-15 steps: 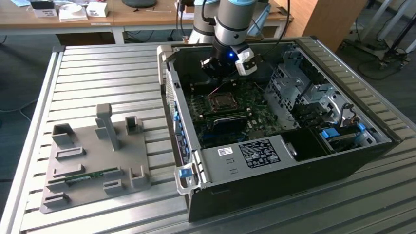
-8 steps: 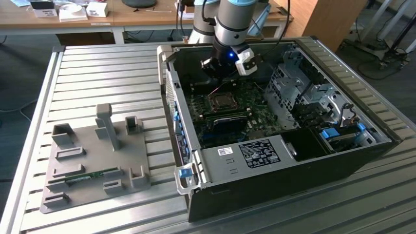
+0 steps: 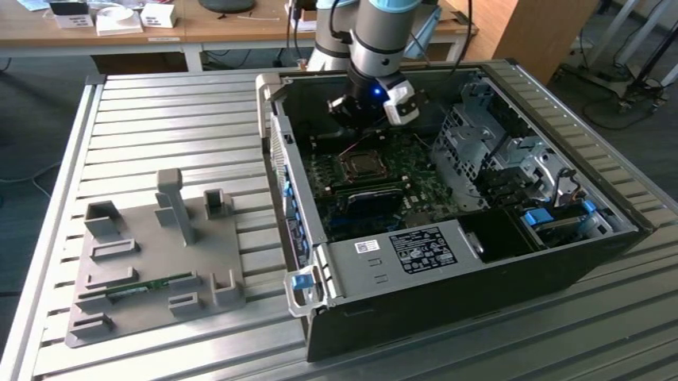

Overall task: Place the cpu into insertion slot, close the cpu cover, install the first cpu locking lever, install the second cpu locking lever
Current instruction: 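Install the first cpu locking lever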

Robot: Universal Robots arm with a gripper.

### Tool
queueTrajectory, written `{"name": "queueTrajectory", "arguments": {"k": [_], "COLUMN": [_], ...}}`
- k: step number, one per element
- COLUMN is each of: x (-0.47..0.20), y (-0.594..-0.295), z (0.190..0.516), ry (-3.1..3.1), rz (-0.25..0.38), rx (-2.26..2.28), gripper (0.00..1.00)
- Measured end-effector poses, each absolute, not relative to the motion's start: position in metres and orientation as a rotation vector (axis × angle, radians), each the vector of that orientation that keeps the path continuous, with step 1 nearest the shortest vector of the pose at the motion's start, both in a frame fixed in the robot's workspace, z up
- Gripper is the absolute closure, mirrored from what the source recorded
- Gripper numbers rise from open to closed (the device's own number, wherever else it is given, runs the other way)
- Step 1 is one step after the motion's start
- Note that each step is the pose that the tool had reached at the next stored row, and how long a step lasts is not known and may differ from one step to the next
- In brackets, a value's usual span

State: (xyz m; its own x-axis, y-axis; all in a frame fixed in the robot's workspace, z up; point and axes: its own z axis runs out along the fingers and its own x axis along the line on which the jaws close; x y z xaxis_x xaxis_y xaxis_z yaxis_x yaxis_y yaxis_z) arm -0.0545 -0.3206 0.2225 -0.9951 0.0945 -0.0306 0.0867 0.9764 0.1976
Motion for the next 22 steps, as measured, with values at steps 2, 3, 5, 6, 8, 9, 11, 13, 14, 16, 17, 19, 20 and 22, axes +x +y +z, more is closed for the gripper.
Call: {"name": "queueTrajectory", "arguments": {"k": [2, 3, 5, 6, 8, 9, 11, 13, 14, 16, 17, 19, 20, 22], "x": [-0.0535, -0.0533, -0.0528, -0.0527, -0.0526, -0.0526, -0.0525, -0.0523, -0.0522, -0.0520, -0.0518, -0.0514, -0.0512, -0.0507], "y": [-0.3206, -0.3206, -0.3206, -0.3206, -0.3206, -0.3206, -0.3206, -0.3206, -0.3206, -0.3206, -0.3206, -0.3206, -0.3206, -0.3206], "z": [0.2220, 0.2218, 0.2212, 0.2210, 0.2204, 0.2200, 0.2192, 0.2182, 0.2177, 0.2167, 0.2161, 0.2152, 0.2148, 0.2141], "ry": [3.083, 3.083, 3.083, 3.083, 3.083, 3.083, 3.083, 3.083, 3.083, 3.083, 3.083, 3.083, 3.083, 3.083], "rz": [0.306, 0.306, 0.306, 0.306, 0.306, 0.306, 0.306, 0.306, 0.306, 0.306, 0.306, 0.306, 0.306, 0.306], "rx": [0.142, 0.141, 0.141, 0.142, 0.142, 0.141, 0.142, 0.141, 0.141, 0.141, 0.142, 0.141, 0.141, 0.141], "gripper": [0.89, 0.89, 0.89, 0.89, 0.89, 0.89, 0.89, 0.89, 0.89, 0.89, 0.89, 0.89, 0.89, 0.89]}}
